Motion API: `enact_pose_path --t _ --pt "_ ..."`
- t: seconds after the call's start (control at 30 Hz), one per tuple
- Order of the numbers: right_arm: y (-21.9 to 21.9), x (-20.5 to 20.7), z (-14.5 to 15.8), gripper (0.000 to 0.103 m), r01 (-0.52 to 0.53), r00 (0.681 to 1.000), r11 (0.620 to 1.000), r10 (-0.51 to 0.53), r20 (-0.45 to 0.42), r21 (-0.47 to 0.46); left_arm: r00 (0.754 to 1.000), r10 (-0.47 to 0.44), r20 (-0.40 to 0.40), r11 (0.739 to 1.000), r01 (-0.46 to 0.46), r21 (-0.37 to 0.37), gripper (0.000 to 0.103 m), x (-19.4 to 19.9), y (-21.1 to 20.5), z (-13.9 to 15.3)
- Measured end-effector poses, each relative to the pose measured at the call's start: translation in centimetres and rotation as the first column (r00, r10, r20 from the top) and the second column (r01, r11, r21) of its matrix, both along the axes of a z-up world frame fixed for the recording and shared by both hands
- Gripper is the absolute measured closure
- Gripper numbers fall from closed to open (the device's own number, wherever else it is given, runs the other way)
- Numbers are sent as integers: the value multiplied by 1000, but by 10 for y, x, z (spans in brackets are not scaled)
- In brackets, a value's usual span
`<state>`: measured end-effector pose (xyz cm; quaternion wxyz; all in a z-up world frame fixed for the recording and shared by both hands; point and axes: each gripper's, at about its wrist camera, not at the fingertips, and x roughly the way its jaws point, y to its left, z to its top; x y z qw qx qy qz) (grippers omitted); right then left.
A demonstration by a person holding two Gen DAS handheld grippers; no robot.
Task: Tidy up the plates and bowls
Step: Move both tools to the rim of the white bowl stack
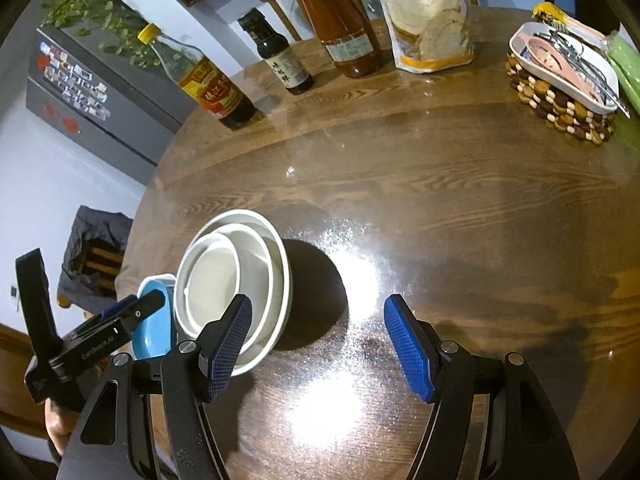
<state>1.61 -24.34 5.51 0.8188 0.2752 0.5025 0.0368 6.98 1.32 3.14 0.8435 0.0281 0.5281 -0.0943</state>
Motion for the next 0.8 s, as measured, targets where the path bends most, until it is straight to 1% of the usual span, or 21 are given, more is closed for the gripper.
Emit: enact_pose_path --t 0.27,0.5,0.7,0.8 --pt "4 5 -4 33 -4 1000 1000 4 -13 -11 1000 4 -16 1000 -5 -14 29 6 -1 -4" --pt "6 12 -10 33 -9 1000 1000 9 -20 -14 998 20 -67 998 -23 -59 31 16 1 -11" --pt "7 19 -18 33 -20 999 1000 20 -41 -10 997 2 -80 998 -7 -66 33 22 -4 -12" --pt "7 22 -22 33 -25 998 1000 25 -54 -6 994 8 -112 997 -16 -71 33 27 -3 -17"
